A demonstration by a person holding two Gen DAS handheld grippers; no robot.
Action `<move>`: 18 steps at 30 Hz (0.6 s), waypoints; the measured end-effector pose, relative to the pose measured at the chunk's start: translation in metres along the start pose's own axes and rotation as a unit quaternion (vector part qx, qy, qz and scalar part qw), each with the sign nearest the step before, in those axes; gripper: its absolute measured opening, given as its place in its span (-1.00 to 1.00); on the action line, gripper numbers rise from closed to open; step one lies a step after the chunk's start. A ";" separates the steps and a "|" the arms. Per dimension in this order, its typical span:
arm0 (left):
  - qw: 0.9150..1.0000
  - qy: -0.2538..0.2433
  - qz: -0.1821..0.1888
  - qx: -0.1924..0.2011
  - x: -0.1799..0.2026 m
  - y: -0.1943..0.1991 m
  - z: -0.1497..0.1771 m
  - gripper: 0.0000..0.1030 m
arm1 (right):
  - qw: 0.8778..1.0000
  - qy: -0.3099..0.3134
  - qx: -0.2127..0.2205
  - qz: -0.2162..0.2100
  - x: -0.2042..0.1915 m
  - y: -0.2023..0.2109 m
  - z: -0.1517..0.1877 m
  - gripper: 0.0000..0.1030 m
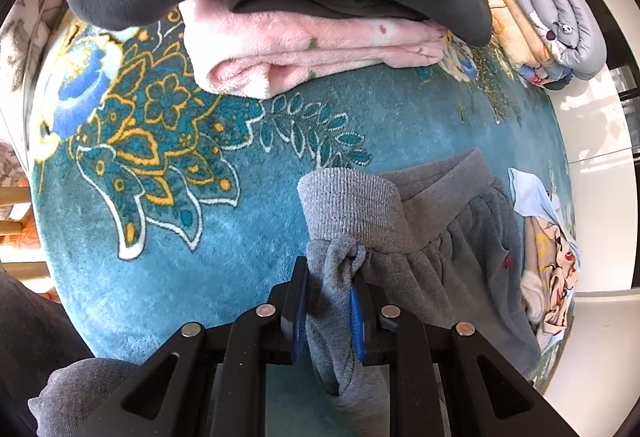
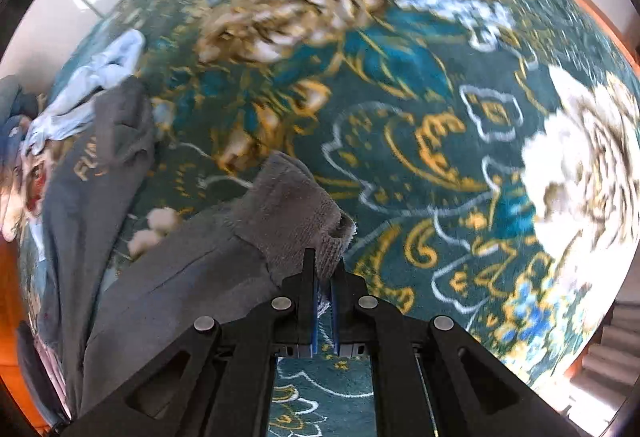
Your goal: Fold clothes
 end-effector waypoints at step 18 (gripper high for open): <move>1.000 0.000 0.001 -0.015 0.003 -0.007 0.007 -0.62 | 0.994 0.087 0.065 0.012 -0.035 0.029 -0.044 -0.16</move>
Point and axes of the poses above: each gripper's, at about its wrist camera, not at the fingertips, and y roughly against the way its jaws point, x to its right, z to its underside, the point moved 9 cm from there along -y, roughly the way its jaws point, and after that the axes turned 6 degrees about -z, right-handed, at the moved point
